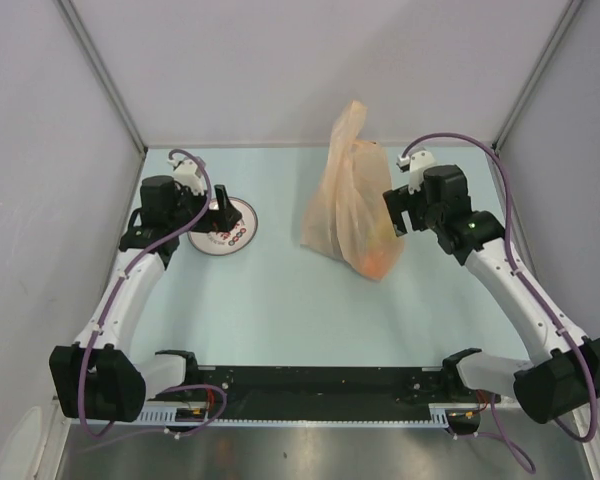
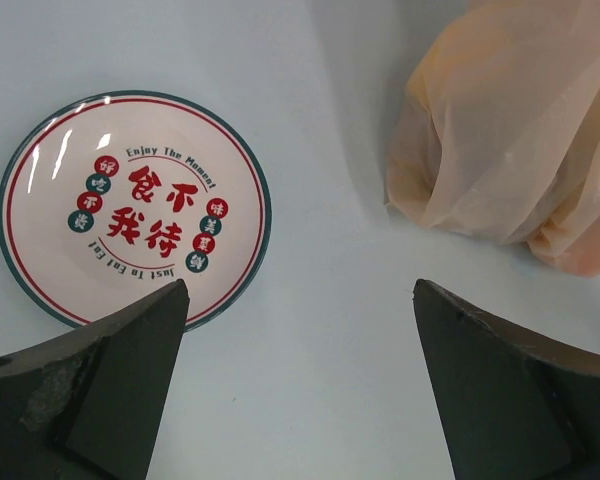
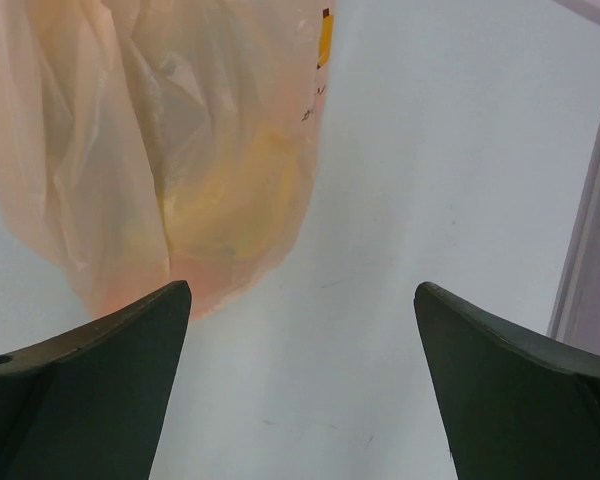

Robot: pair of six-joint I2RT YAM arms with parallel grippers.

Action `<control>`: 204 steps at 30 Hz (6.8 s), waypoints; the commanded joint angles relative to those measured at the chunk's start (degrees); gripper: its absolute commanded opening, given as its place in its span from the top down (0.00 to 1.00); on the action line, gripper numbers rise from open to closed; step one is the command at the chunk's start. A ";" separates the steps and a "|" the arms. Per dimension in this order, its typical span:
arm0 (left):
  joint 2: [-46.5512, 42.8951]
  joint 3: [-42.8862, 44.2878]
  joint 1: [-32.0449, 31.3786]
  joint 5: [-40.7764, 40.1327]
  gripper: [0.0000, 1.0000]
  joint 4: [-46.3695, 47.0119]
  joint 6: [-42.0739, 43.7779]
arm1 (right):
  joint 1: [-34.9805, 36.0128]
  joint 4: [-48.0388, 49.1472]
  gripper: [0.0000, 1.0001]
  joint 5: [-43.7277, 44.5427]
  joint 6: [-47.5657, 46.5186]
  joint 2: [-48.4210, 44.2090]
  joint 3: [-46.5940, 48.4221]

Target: Take the fake fruits out of the plastic bag

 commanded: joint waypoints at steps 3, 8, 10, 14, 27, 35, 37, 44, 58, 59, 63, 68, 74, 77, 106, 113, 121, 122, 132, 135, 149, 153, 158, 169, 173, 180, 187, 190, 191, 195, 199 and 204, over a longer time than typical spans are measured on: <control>-2.47 -0.07 -0.16 2.95 0.00 1.11 -1.33 | 0.59 5.77 0.02 -8.01 -2.07 2.02 7.97; -3.09 1.77 -0.16 6.98 0.03 1.73 -0.53 | 1.02 13.53 0.16 -13.47 6.35 7.63 14.90; -3.26 2.83 -0.25 7.96 0.03 1.64 -0.53 | 1.37 11.34 0.17 -14.61 11.10 13.51 20.70; -3.44 4.50 -0.42 9.98 0.04 0.67 -0.62 | 1.99 11.59 0.16 -15.32 17.08 19.68 25.46; 1.30 8.89 -0.17 -0.62 0.06 -2.21 -1.68 | 3.93 13.52 0.54 -6.81 18.93 33.30 33.80; 12.11 13.82 9.23 -9.61 0.05 -6.71 -7.81 | 0.33 13.52 1.00 -5.57 16.39 32.96 42.94; 14.31 13.30 12.13 -10.58 0.06 -7.24 -9.23 | -2.04 15.01 1.00 -4.51 14.29 32.60 46.45; 24.23 14.08 15.13 -11.46 0.09 -8.20 -10.55 | -6.79 19.59 1.00 -1.44 7.96 34.19 54.37; 42.26 20.24 17.33 -7.08 0.44 -6.19 -7.83 | 0.50 18.19 0.36 -4.33 3.38 15.56 23.97; 42.96 19.71 17.33 -6.63 0.49 -6.01 -7.65 | 0.32 18.10 0.36 -4.07 3.38 14.94 23.01; 43.85 16.82 17.33 -0.32 0.74 -3.38 -7.56 | -1.34 17.75 0.36 -4.16 4.08 14.06 22.21; 41.92 11.20 17.33 9.09 1.00 -0.47 -7.48 | -3.54 17.39 0.36 -5.39 5.14 13.88 21.95; 45.51 12.85 12.86 19.11 1.00 -13.28 3.93 | -4.77 18.71 0.36 -6.79 4.52 13.53 20.28; 43.59 9.45 7.24 19.30 1.00 -15.94 12.18 | -5.48 19.06 0.36 -7.50 4.35 13.44 19.40; 34.43 46.11 -19.59 17.46 0.08 -21.48 13.54 | -24.98 17.74 0.26 -10.28 22.97 18.70 25.71; 35.67 56.79 -19.41 18.16 0.08 -14.00 1.40 | -23.85 20.73 0.03 -30.61 29.13 28.11 30.02; 29.27 51.54 -15.99 17.28 0.08 -14.27 -0.71 | -12.70 22.40 0.33 -31.92 27.29 37.17 35.21; 28.30 50.83 -14.59 16.76 0.08 -14.27 -0.71 | -11.38 22.84 0.44 -33.32 26.76 37.78 36.52; 15.64 42.22 -3.68 6.38 0.08 -11.28 0.78 | 11.12 23.89 0.96 -15.69 26.94 46.91 60.33; 14.06 40.63 -3.33 5.32 0.07 -11.72 0.96 | 14.47 23.63 0.38 -14.19 25.00 52.37 66.58; 5.53 29.12 -3.50 6.38 0.05 -10.75 -1.58 | 8.76 21.88 0.04 -20.32 14.38 37.88 48.50; 4.73 25.69 -3.41 -2.91 0.05 -10.58 -2.73 | 10.86 19.94 0.00 -24.99 6.82 33.23 39.45; 9.91 29.37 -3.33 -5.84 0.06 -11.45 -1.41 | 13.06 18.01 0.05 -26.21 5.57 31.90 34.25; 25.02 39.39 -3.50 -4.61 0.15 -10.05 -3.17 | 16.93 17.74 0.11 -13.40 3.91 32.52 26.78; 31.27 45.79 -3.50 -2.86 0.36 -9.53 -1.94 | 14.14 19.06 0.42 -13.29 4.60 35.66 27.91; 47.17 68.54 -3.41 2.94 1.00 -9.78 3.77 | 5.53 19.84 1.00 -19.88 7.59 52.86 53.80; 54.85 84.76 -3.59 9.55 1.00 -5.49 9.05 | 1.03 15.90 0.86 -24.45 10.50 59.45 78.67; 53.43 80.45 -3.59 10.33 0.99 -5.56 7.47 | 1.98 14.59 0.43 -30.34 12.78 53.11 65.47; 52.30 77.66 -3.68 11.38 0.98 -6.61 7.47 | 2.43 12.84 0.38 -31.13 12.09 52.30 61.71; 48.07 68.94 -3.59 10.86 0.98 -6.45 5.27 | 4.01 11.77 0.36 -36.13 14.52 49.48 57.28; 46.92 66.20 -3.59 10.95 0.96 -7.23 4.48 | 7.43 10.72 0.30 -37.73 12.97 49.22 56.31; 45.08 64.80 -3.50 8.40 0.87 -7.76 4.48 | 11.13 8.87 0.30 -34.75 11.64 49.57 56.22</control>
